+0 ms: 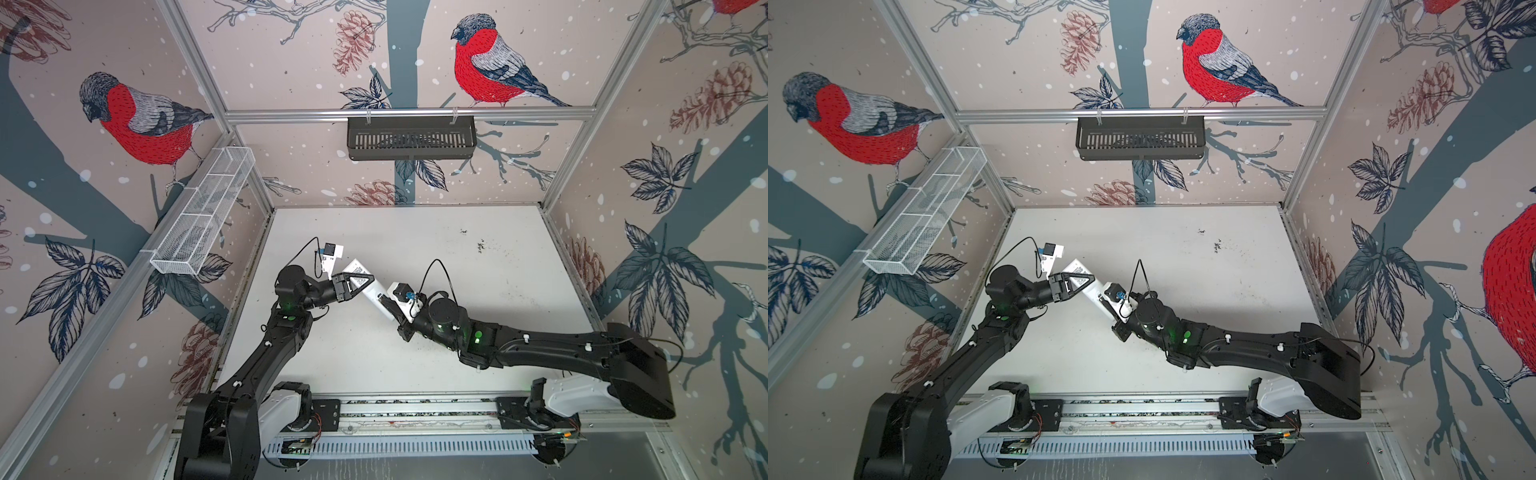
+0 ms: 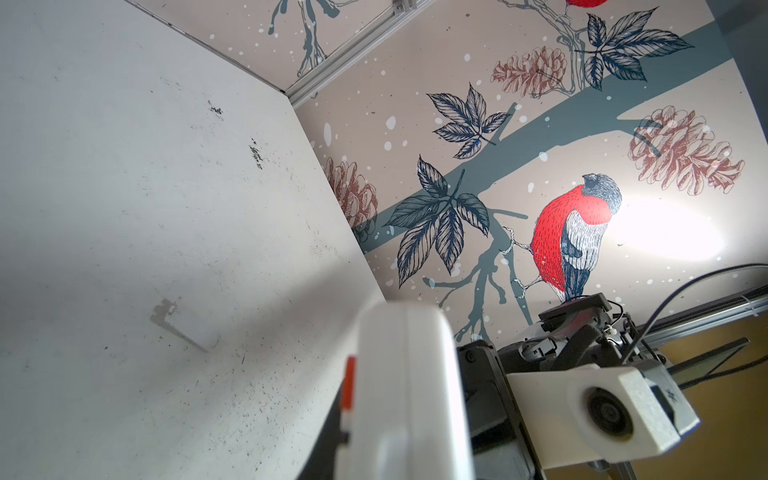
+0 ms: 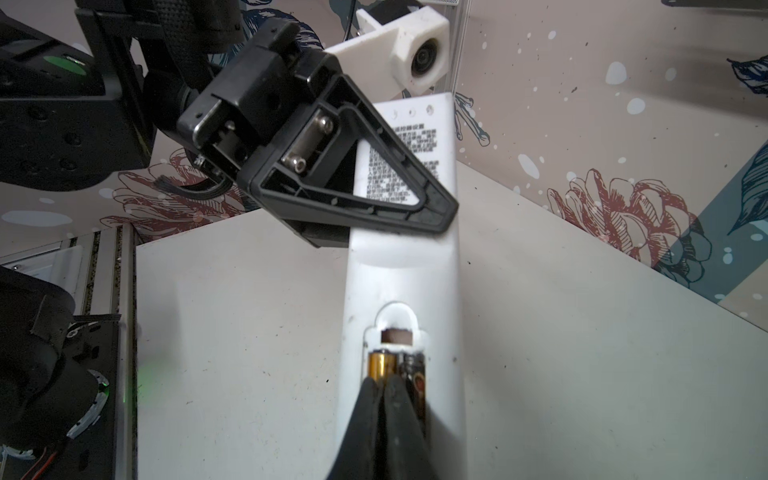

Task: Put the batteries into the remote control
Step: 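Lower the battery into the remote's compartment with the right gripper, then press the battery down into the compartment with the right gripper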

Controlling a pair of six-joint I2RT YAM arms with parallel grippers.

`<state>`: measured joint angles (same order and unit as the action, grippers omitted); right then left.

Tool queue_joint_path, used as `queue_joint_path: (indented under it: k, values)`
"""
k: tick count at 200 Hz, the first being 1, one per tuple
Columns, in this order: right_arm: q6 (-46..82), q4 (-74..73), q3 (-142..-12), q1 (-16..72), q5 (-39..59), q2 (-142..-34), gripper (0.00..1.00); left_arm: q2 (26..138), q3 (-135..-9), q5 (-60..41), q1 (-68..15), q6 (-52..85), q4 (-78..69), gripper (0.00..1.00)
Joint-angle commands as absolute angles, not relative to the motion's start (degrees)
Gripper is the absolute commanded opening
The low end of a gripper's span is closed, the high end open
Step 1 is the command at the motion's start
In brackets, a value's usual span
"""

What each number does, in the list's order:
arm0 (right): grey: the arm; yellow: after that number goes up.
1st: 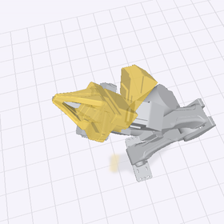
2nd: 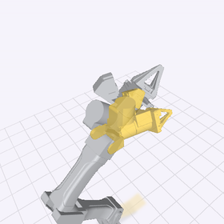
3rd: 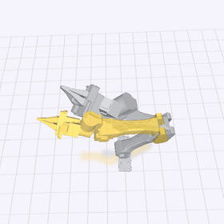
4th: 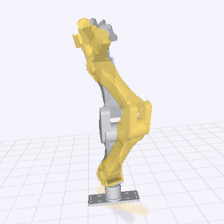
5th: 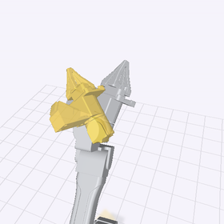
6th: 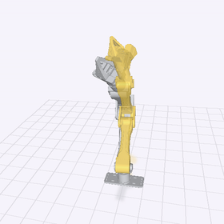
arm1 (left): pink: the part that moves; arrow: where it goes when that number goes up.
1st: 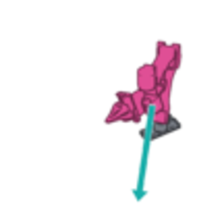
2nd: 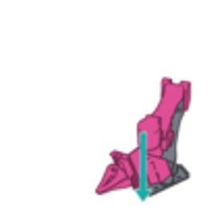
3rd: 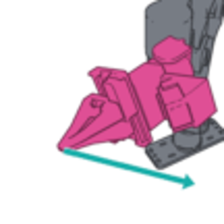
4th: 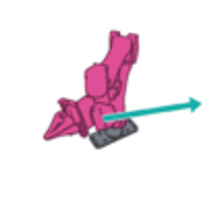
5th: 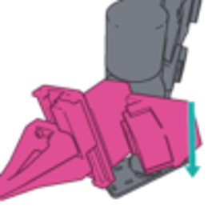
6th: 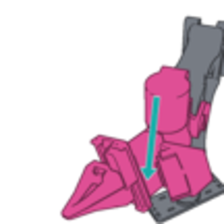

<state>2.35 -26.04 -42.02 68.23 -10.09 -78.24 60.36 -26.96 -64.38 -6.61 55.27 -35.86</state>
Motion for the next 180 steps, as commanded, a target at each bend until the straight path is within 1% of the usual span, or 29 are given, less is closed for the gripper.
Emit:
queue_joint_path:
  k: [1, 38, 54, 80, 93, 112, 126, 141, 165, 180]
  values:
    - [1.18, -10.99, -40.46, 68.71, -13.81, -77.87, 0.1, 59.81, -27.33, -70.02, -6.42, 60.31, -48.03, 0.0]
    - [1.1, -9.48, -40.08, 69.08, -15.0, -75.86, 0.11, 61.0, -27.22, -70.08, -6.35, 60.89, -49.6, 0.0]
    - [1.38, -9.87, -40.27, 68.63, -14.48, -74.89, 0.13, 61.38, -27.07, -70.15, -6.38, 60.36, -49.67, 0.0]
    - [3.49, -11.94, -40.05, 66.03, -8.03, -70.77, 0.19, 61.26, -26.94, -69.87, -7.39, 54.13, -44.98, 0.0]
    - [4.7, -13.54, -39.11, 64.22, -3.18, -67.44, 0.25, 60.93, -27.67, -68.92, -8.36, 48.95, -38.12, 0.0]
    - [7.7, -15.2, -37.6, 61.09, 2.11, -63.13, 0.41, 60.49, -29.78, -67.14, -9.67, 40.32, -27.23, 0.0]
    - [9.87, -14.99, -37.1, 58.49, 6.04, -61.21, 0.55, 60.24, -30.0, -67.21, -10.66, 39.12, -26.53, 0.0]
    - [11.55, -14.59, -36.83, 55.72, 11.71, -60.24, 0.65, 60.09, -29.93, -67.53, -11.38, 39.29, -27.14, 0.0]
    - [13.61, -14.66, -36.83, 52.62, 19.96, -60.76, 0.75, 59.94, -29.88, -68.17, -12.69, 39.37, -27.85, 0.0]
    - [14.11, -14.2, -37.4, 52.29, 20.72, -62.14, 0.77, 59.64, -29.88, -68.42, -13.85, 39.52, -28.21, 0.0]
